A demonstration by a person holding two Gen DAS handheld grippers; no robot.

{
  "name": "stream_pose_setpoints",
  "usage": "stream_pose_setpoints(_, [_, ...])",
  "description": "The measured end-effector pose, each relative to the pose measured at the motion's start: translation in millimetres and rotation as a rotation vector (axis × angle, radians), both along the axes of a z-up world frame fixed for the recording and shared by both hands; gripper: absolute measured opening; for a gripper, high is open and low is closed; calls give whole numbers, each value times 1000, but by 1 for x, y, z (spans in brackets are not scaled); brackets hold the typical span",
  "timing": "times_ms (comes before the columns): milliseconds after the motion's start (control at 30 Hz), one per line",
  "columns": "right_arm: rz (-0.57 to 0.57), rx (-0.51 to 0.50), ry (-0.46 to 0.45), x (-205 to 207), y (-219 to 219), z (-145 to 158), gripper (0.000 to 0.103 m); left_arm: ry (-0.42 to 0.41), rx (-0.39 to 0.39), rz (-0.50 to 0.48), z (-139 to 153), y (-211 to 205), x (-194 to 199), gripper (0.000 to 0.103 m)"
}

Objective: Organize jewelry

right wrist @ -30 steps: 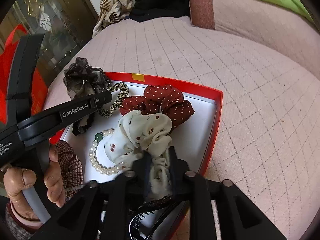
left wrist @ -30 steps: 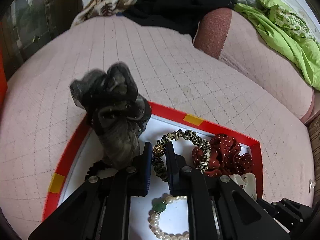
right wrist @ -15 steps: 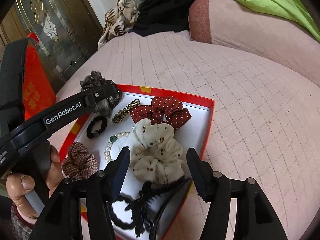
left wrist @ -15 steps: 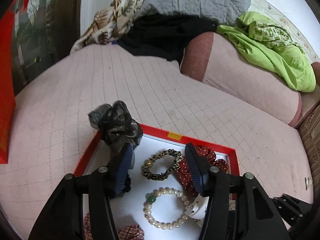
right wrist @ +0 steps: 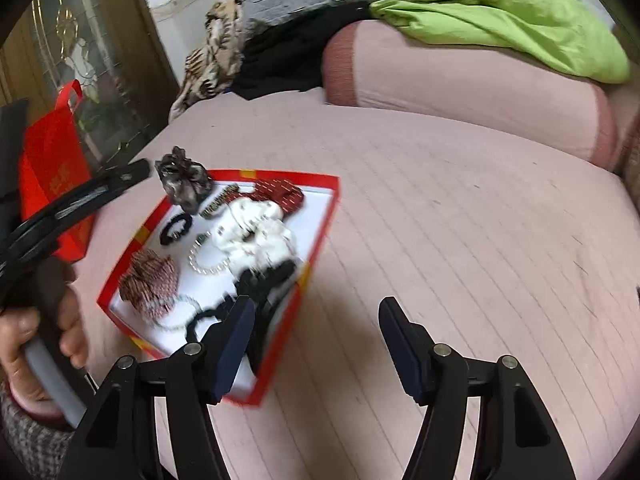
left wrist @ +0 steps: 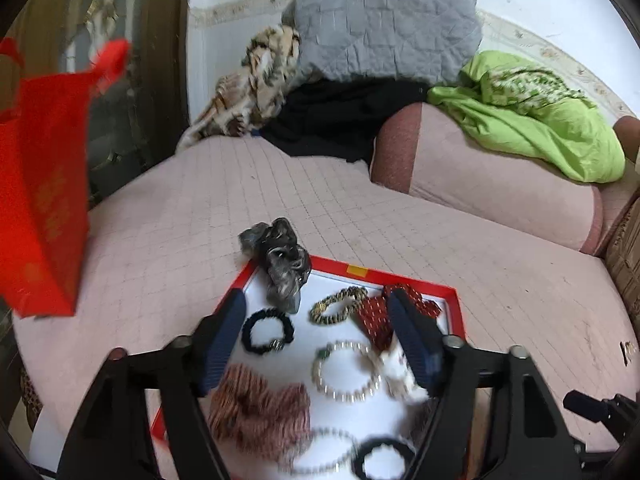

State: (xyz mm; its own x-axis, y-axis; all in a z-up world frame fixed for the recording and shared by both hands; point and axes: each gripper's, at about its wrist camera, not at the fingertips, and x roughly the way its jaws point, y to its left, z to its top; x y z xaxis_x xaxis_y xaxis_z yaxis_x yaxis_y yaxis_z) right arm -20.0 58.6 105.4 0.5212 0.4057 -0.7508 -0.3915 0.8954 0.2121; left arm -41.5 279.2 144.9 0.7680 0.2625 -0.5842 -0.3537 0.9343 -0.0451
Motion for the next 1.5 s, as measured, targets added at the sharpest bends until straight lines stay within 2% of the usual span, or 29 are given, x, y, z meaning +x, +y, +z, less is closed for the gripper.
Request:
stream_pose_setpoints(33, [-5, -5, -1, -5, -4, 0, 70, -14, 23, 10, 3, -6, -10, 79])
stream_pose_setpoints(100, [-15, -24, -8, -16, -12, 0, 70, -41, 85, 32, 9, -21, -33, 92])
stream_pose_setpoints(200, [-20, -39, -17, -34, -22, 0, 74, -76, 112, 54, 18, -38, -61, 100])
stream_pose_setpoints(333, [-29, -35, -8, -54, -35, -4, 74, -70, 80, 25, 28, -54, -82, 102])
stream_pose_setpoints(467, [-48, -29, -15, -68, -46, -2, 74, -25, 69, -1, 38, -69, -94, 102])
stream_pose_setpoints(633, [-59, -25, -45, -83, -54, 5, 75, -15, 33, 6, 42, -83, -114, 102])
stream_pose_setpoints(833, [-90, -30, -61, -93, -64, 9, 77, 8, 69, 26, 41, -104, -125, 102])
stream_pose_setpoints(1167, [-164, -78, -69, -97, -78, 9, 78, 17, 78, -43, 42, -125, -129, 102])
stream_pose_setpoints(1267, [-179, -81, -66, -99, -79, 9, 79, 25, 79, -36, 38, -125, -133, 102])
stream_pose_setpoints(1500, [-174, -126, -68, -103, -72, 7, 79, 124, 59, -40, 15, -123, -134, 102])
